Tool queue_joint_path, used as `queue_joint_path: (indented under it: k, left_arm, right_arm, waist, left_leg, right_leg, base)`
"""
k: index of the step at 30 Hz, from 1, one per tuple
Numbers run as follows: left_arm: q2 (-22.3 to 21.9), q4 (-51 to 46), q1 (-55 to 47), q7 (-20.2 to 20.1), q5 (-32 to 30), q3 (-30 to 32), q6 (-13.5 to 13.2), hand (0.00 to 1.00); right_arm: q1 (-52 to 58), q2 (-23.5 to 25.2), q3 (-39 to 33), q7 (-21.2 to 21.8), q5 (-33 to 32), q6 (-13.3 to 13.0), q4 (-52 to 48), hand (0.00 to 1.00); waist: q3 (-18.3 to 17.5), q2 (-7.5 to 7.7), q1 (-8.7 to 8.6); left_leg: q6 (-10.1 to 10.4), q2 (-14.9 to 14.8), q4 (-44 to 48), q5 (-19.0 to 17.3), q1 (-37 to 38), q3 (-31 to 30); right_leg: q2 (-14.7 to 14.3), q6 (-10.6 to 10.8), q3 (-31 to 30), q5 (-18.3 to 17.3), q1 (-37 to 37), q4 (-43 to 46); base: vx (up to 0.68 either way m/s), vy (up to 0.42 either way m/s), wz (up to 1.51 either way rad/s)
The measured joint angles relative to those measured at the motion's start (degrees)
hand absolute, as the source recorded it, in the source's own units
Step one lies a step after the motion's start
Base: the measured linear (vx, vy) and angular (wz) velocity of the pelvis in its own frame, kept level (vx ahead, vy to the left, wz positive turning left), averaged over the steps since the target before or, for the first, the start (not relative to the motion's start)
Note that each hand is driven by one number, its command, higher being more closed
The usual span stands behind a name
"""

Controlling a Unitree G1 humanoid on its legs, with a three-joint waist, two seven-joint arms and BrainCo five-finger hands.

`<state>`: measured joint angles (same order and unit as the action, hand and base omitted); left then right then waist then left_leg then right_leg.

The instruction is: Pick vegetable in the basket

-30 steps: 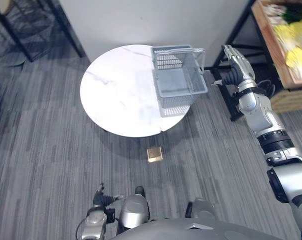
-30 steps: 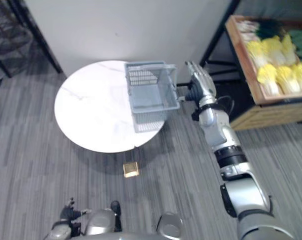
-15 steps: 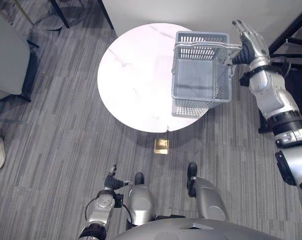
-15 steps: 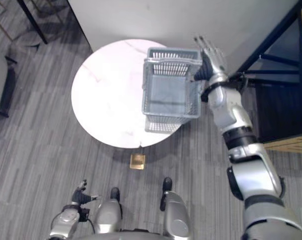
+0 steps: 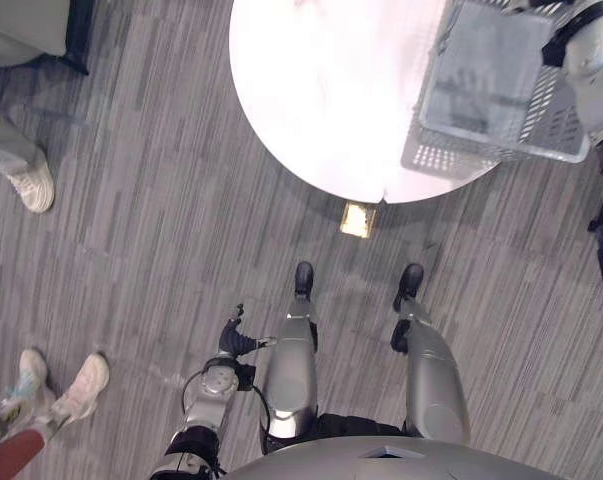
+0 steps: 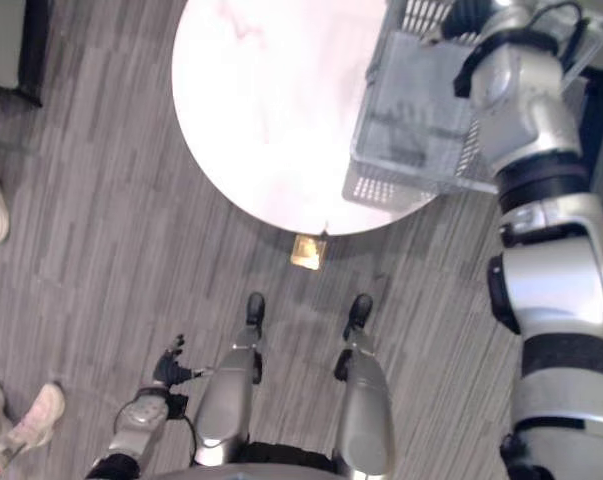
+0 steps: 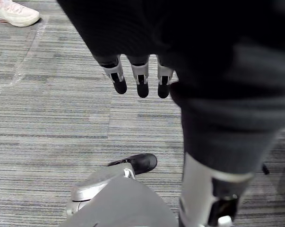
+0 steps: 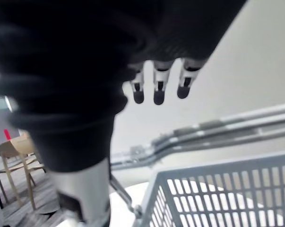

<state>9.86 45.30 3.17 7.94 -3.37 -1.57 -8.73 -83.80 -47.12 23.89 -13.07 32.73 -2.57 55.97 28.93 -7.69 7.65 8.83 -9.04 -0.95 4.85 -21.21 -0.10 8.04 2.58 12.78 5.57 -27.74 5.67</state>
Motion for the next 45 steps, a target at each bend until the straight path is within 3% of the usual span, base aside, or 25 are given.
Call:
queue_joint_path:
  k: [1,7,15,23,26,29,31,34,38,39,41,42,43,45]
  left_arm:
    - [0.2,0.6,1.9,0.2,0.6,-0.4,-0.7,0.0]
    - [-0.5,0.6,4.2,1.3,2.8,-0.6,-1.7,0.0]
    - [-5.6,-2.3,3.7,1.2,2.7,-0.6,-1.7,0.0]
    - [-5.2,-3.6,3.7,1.1,2.2,-1.7,-1.7,0.0]
    - [-4.8,-3.8,2.2,0.8,2.1,-1.8,-1.5,0.0]
    - [-4.2,-4.5,0.3,0.8,2.1,-1.7,-1.5,0.0]
    - [-3.6,-4.4,-2.2,0.6,2.1,-1.8,-0.5,0.0]
    - [-3.4,-2.9,-3.7,-0.6,0.5,-1.8,0.2,0.0]
    - [-1.7,-1.6,-4.0,-0.6,-3.4,-0.2,1.8,0.0]
    - [-1.0,-0.2,-3.7,-0.6,-4.9,0.9,2.4,0.0]
    - [-0.1,2.2,-4.1,-0.7,-5.4,1.3,3.6,0.0]
    - [0.3,2.4,-4.7,-0.7,-5.6,2.1,3.9,0.0]
    - [0.4,3.0,-5.0,-0.8,-7.2,2.3,4.0,0.0]
    - [1.7,3.3,-6.0,-1.2,-8.4,3.2,4.3,0.0]
  right_arm:
    - [-2.6,-2.5,1.1,-1.2,-0.1,0.0,0.9,1.0]
    - [-6.9,-8.3,2.3,-3.0,0.1,1.6,-1.1,1.0]
    - [-3.2,-5.8,7.0,-1.5,-0.4,2.1,-6.2,1.0]
    - [8.4,-2.8,5.6,2.0,-1.0,2.2,-6.7,1.0]
    - [14.0,-2.5,-2.9,2.7,-1.7,2.3,-6.7,1.0]
    - [23.1,-1.9,-12.8,2.2,-3.5,3.2,-11.0,1.0]
    - [36.1,3.2,-23.8,1.2,-7.1,3.3,-18.0,1.0]
    - [53.7,11.9,-35.2,0.5,-11.0,3.2,-26.9,1.0]
    - [71.2,23.2,-43.9,-0.9,-14.4,2.4,-36.4,1.0]
    - [75.1,27.2,-44.9,-1.2,-14.7,2.1,-37.2,1.0]
    - [78.9,33.5,-45.7,-1.3,-16.4,1.9,-37.6,1.0]
    - [81.8,36.0,-45.8,-1.4,-17.4,1.8,-36.8,1.0]
    - [84.2,37.9,-45.8,-1.4,-19.3,1.7,-34.7,1.0]
    - [86.4,40.4,-45.8,-1.2,-20.8,1.7,-30.5,1.0]
  waist:
    - [0.5,-1.28,-0.01]
    - [0.5,-2.01,0.99]
    - [0.2,-2.42,-0.71]
    - [0.2,-2.4,-2.33]
    - [0.1,-2.26,-3.67]
    - [-1.6,-0.13,-3.64]
    - [-5.3,2.85,-4.49]
    - [-9.6,5.87,-6.07]
    - [-12.5,8.76,-9.19]
    - [-13.0,9.75,-10.2]
    - [-13.9,10.96,-10.52]
    - [-13.9,10.89,-10.98]
    - [-14.3,10.03,-11.39]
    - [-14.9,10.72,-11.39]
  left_leg:
    - [-0.1,0.2,-0.9,1.0,-1.3,-0.4]
    - [0.1,0.4,-3.7,3.9,-5.4,2.1]
    - [0.2,0.0,-4.6,4.4,-1.8,3.9]
    - [0.2,0.2,-4.7,4.3,6.8,2.9]
    - [0.2,0.1,-4.7,4.3,10.4,0.6]
    - [-0.1,0.2,-4.7,3.7,12.4,0.3]
    - [-0.5,0.3,-4.7,2.8,13.7,0.4]
    - [-1.0,0.7,-4.7,1.3,16.4,0.9]
    - [-1.0,1.3,-4.6,-0.2,18.8,3.3]
    - [-1.2,1.3,-3.9,-1.5,20.0,6.2]
    - [-1.1,0.4,-1.5,-4.3,22.7,13.0]
    - [-1.4,-0.6,-0.4,-5.5,24.6,17.8]
    - [-1.2,-2.6,0.8,-6.8,26.1,22.9]
    - [0.7,-4.2,2.1,-8.9,30.2,30.8]
  right_leg:
    - [0.2,0.1,0.3,0.9,-1.2,-0.8]
    - [0.3,-0.2,-1.4,1.8,-8.7,1.0]
    - [1.2,-0.8,-3.3,-2.7,-10.3,9.4]
    - [1.4,-0.5,-1.6,-4.0,-0.9,9.8]
    - [1.2,0.2,0.2,-3.8,5.6,7.1]
    - [1.1,0.7,0.7,-3.7,8.7,5.2]
    - [1.0,1.2,0.7,-3.5,10.7,3.6]
    - [1.2,1.6,0.5,-3.5,13.9,2.1]
    - [1.4,2.2,-2.0,-3.8,14.8,2.1]
    - [0.9,2.5,-4.5,-3.6,14.6,2.2]
    - [0.0,1.9,-7.1,-3.0,14.6,0.5]
    - [1.5,-1.3,-0.6,-5.6,15.0,0.4]
    - [3.6,-3.6,10.2,-8.1,15.1,2.9]
    - [7.8,-6.8,23.7,-9.6,15.3,8.8]
  base:
    - [-0.1,0.026,0.16]
    - [-0.06,-0.015,-0.07]
    - [0.0,-0.039,-0.11]
    - [0.0,-0.018,0.02]
    - [-0.01,0.01,0.28]
    - [0.02,0.029,0.07]
    - [0.08,0.031,0.0]
    - [0.12,0.041,-0.04]
    - [0.11,0.043,-0.32]
    - [0.08,0.042,-1.37]
    - [0.04,0.029,-1.77]
    - [0.04,0.047,-1.97]
    - [0.06,0.058,-1.98]
    - [0.11,0.047,-2.04]
